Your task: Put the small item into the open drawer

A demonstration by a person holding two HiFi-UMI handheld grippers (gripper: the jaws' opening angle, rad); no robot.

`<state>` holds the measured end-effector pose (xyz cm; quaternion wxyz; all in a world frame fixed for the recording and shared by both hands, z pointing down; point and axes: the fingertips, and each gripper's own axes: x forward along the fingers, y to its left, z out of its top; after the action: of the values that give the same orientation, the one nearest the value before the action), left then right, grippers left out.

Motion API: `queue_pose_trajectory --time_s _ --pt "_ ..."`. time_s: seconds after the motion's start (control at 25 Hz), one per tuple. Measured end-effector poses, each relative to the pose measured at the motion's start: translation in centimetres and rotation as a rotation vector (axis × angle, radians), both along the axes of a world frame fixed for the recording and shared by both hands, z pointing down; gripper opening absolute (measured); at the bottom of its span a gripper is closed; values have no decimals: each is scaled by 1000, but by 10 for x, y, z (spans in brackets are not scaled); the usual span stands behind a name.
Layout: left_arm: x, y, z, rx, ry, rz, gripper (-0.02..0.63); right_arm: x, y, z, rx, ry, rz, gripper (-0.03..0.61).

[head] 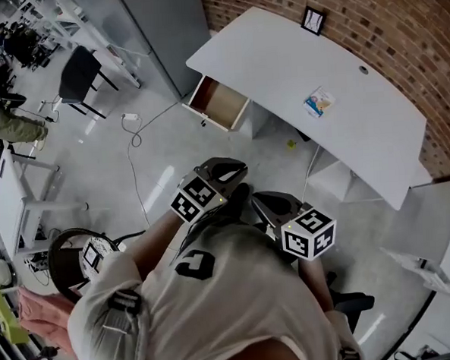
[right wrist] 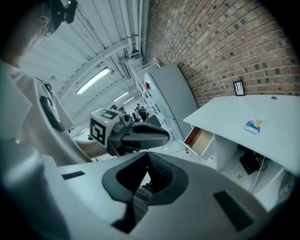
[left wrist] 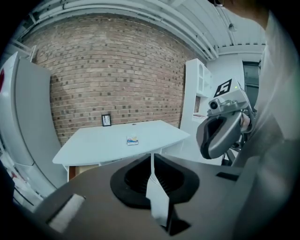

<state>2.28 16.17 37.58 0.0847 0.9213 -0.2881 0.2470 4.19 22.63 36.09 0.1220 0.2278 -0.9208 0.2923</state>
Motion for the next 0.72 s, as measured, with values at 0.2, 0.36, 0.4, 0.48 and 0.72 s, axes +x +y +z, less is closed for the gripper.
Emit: queue_pose_trajectory --time_s 0.2,0.36,0.4,0.48,0.72 --pt "0 -42 0 25 26 3 21 4 -25 1 18 88 10 3" --pt "-4 -77 14 -14 40 -3 21 12 -45 10 -25 141 48 3" --pt "-4 -86 16 -15 40 -2 21 13 -54 10 -29 149 60 3" --pt "-1 -106 16 -9 52 6 21 16 -72 10 -29 163 82 3" --pt "-10 -151 22 -15 74 23 21 13 -126 16 -53 164 135 3"
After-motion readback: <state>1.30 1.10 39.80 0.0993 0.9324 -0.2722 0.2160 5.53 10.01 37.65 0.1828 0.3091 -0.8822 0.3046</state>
